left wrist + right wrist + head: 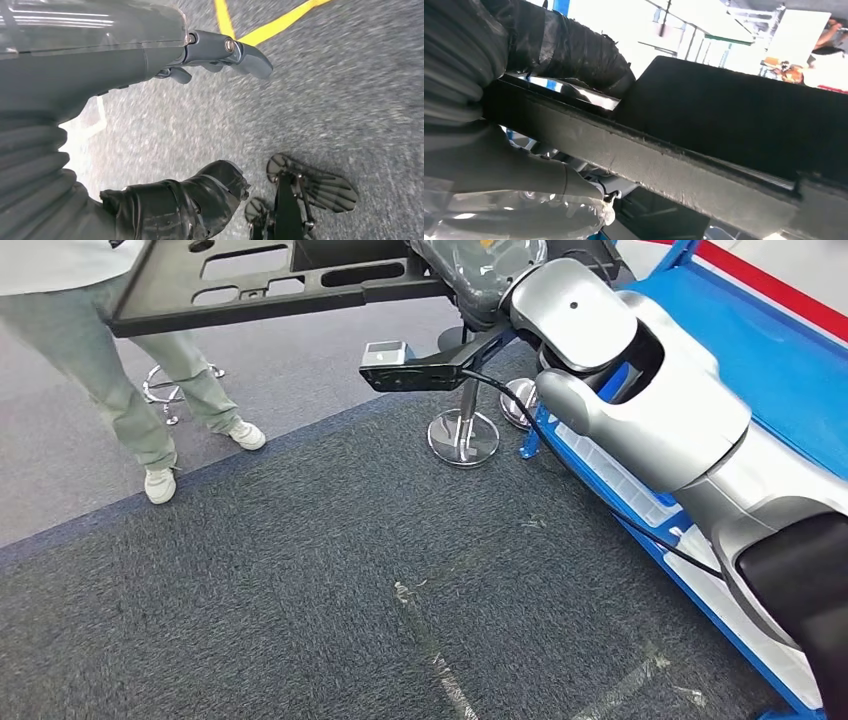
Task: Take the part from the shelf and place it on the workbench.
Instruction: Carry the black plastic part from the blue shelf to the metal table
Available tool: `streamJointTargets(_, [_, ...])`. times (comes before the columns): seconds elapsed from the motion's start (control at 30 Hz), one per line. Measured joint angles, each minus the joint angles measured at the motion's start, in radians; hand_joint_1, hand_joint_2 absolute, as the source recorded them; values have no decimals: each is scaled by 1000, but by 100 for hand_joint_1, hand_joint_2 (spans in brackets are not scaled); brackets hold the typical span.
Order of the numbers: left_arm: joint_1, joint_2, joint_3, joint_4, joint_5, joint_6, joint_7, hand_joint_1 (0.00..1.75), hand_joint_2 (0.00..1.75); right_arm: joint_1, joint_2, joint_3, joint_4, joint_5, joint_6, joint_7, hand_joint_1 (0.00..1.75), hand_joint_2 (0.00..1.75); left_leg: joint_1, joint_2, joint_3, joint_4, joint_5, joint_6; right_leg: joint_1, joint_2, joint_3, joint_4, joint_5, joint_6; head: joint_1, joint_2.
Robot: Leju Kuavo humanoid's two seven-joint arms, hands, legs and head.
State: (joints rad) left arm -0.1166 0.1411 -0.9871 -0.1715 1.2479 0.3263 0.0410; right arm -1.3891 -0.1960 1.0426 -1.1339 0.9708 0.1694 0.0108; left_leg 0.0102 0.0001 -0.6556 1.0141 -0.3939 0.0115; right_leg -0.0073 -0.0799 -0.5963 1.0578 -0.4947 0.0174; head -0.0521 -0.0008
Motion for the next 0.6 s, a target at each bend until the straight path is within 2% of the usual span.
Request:
streamJointTargets(0.07, [1,-5,1,0,4,2,1,0,175,-7,0,1,1,1,-3,-2,175,175,1,-16,3,-5,1,10,-1,52,-50,109,-57,-1,3,0])
streamJointTargets(0.1, [0,-7,1,0,6,1,2,0,175,-9,0,2,2,1,-5,-2,175,175,2,-25,3,-4,0,13,-1,69,-87,179,-83,-1,4,0])
streamJointTargets(0.13, [-1,-9,2,0,8,-2,4,0,175,-10,0,4,2,0,-6,-2,175,175,1,-37,3,-2,-1,16,0,78,-117,233,-95,-1,4,0])
streamJointTargets(0.17, [-1,-12,3,0,11,-8,5,0,175,-9,0,7,3,0,-7,-2,175,175,1,-48,4,0,-3,17,0,82,-133,253,-87,0,4,0])
streamJointTargets(0.2, [-1,-15,5,0,14,-17,4,0,175,-9,0,10,4,0,-8,-2,175,175,2,-62,4,4,-5,16,-2,84,-133,236,-60,0,4,0])
streamJointTargets(0.23, [-1,-17,6,0,16,-26,1,0,175,-10,0,12,5,1,-8,0,175,175,3,-76,4,9,-9,14,-4,91,-114,181,-19,0,4,0])
streamJointTargets(0.3, [-1,-22,7,0,19,-39,-4,0,175,-12,-2,13,8,3,-9,6,175,175,5,-102,-2,23,-17,6,-12,134,-63,56,40,-2,3,0])
streamJointTargets(0.33, [-2,-24,7,0,19,-41,-3,0,175,-15,-2,13,9,3,-9,9,175,175,7,-114,-8,28,-18,0,-15,153,-48,20,50,-2,3,0])
streamJointTargets(0.37, [-3,-26,7,0,18,-42,-1,0,175,-16,-3,13,10,4,-8,11,175,175,9,-124,-14,32,-18,-6,-15,165,-41,5,49,-2,3,0])
streamJointTargets(0.43, [-1,-27,7,0,14,-42,4,0,175,-19,-4,13,11,6,-2,12,175,175,16,-143,-21,29,-14,-19,-12,148,-35,-2,48,-9,5,0])
streamJointTargets(0.47, [1,-29,7,0,11,-41,6,0,175,-20,-3,13,11,7,2,15,175,175,15,-127,-23,32,-16,-25,-12,135,-29,-7,49,-14,4,0])
streamJointTargets(0.5, [2,-31,7,0,9,-40,6,0,175,-23,-3,13,12,7,7,17,175,175,13,-99,-31,48,-25,-30,-12,122,-23,-13,50,-22,0,0])
streamJointTargets(0.57, [2,-35,7,0,5,-37,6,0,175,-32,-4,13,12,8,14,21,175,175,9,-28,-75,138,-67,-38,-11,98,-12,-19,49,-33,-7,0])
streamJointTargets(0.6, [1,-35,7,0,4,-37,5,0,175,-37,-4,13,12,7,16,22,175,175,10,-13,-107,201,-91,-40,-9,86,-10,-19,48,-36,-10,0])
